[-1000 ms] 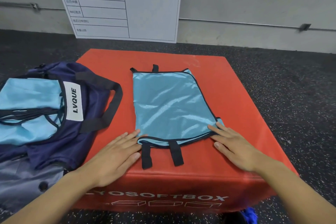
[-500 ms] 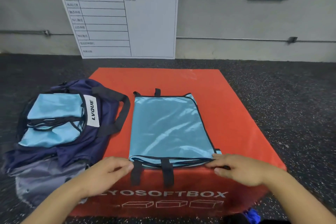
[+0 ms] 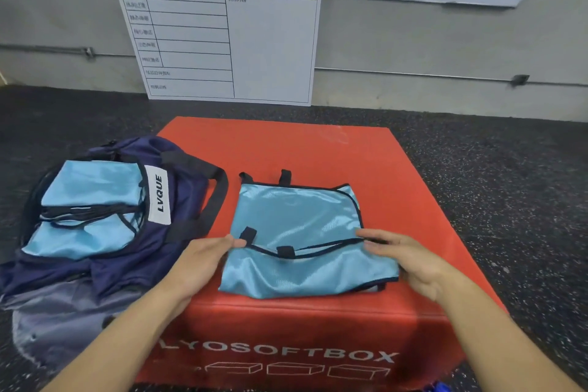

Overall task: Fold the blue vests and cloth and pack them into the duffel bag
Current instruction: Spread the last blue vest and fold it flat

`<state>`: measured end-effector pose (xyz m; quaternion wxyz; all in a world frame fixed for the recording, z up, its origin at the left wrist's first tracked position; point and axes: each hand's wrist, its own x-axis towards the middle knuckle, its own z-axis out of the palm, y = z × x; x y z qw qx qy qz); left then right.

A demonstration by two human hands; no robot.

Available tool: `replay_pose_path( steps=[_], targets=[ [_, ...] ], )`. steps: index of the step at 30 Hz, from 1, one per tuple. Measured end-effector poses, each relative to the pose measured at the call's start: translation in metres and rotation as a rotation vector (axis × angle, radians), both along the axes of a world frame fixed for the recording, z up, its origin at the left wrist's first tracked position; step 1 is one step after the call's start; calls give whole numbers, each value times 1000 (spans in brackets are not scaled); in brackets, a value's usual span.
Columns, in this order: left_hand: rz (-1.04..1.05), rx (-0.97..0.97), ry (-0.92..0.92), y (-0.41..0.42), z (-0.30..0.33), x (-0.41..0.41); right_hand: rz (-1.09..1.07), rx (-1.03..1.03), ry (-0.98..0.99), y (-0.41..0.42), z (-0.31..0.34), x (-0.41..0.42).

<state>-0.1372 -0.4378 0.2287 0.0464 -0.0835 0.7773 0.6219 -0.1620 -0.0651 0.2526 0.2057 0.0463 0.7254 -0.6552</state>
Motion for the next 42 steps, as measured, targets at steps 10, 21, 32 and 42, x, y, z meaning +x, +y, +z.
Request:
replay_pose_path(
  steps=[10, 21, 32, 42],
  targets=[
    [40, -62, 53, -5, -17, -34, -260, 59, 111, -2, -23, -33],
    [-190, 11, -149, 1, -25, -35, 137, 238, -69, 0, -18, -25],
    [-138, -93, 28, -1, -39, -22, -54, 137, 118, -24, -43, -26],
    [-247, -176, 13, -8, -44, 8, 20, 246, 62, -10, -45, 5]
  ],
)
